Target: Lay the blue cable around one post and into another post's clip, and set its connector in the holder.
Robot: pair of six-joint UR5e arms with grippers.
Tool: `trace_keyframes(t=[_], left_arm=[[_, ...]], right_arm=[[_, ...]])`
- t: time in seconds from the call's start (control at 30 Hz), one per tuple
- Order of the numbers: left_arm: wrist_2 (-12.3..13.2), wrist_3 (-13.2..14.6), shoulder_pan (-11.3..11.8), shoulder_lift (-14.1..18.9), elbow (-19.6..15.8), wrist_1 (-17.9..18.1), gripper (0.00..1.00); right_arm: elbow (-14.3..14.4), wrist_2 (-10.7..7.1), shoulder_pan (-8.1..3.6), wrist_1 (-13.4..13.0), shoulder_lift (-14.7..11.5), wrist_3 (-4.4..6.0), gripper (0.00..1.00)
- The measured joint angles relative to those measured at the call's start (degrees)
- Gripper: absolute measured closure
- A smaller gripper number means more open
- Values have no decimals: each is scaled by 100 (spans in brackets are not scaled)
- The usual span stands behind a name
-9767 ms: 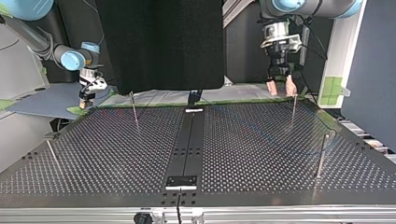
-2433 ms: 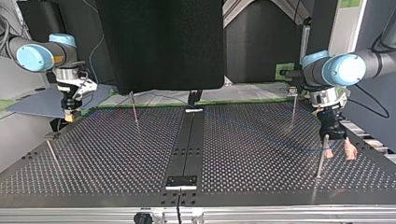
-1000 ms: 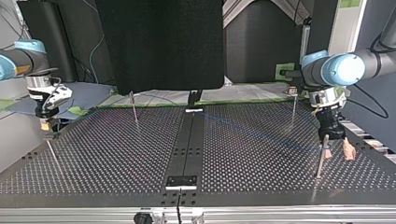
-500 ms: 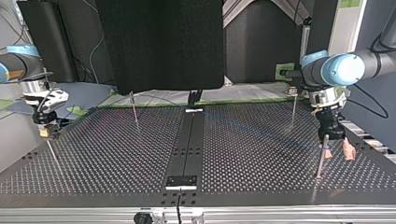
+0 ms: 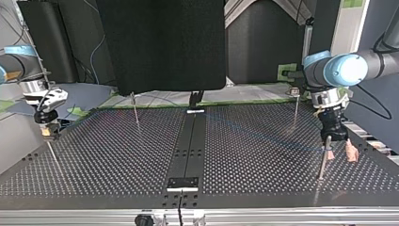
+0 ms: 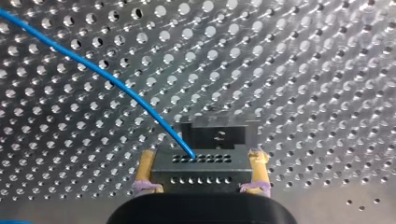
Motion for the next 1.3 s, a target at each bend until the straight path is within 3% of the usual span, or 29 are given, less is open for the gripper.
trace_keyframes(t=[0.17, 0.47, 1.3], left_arm=[[0, 13, 2, 2, -1, 0, 0], [0, 19, 0, 5, 0, 3, 0], [6, 25, 1, 13, 1, 3, 0]], right_arm=[[-28, -28, 0, -26, 42, -57, 100], [-84, -243, 16, -144, 60, -45, 100], [-176, -234, -15, -151, 96, -14, 100]])
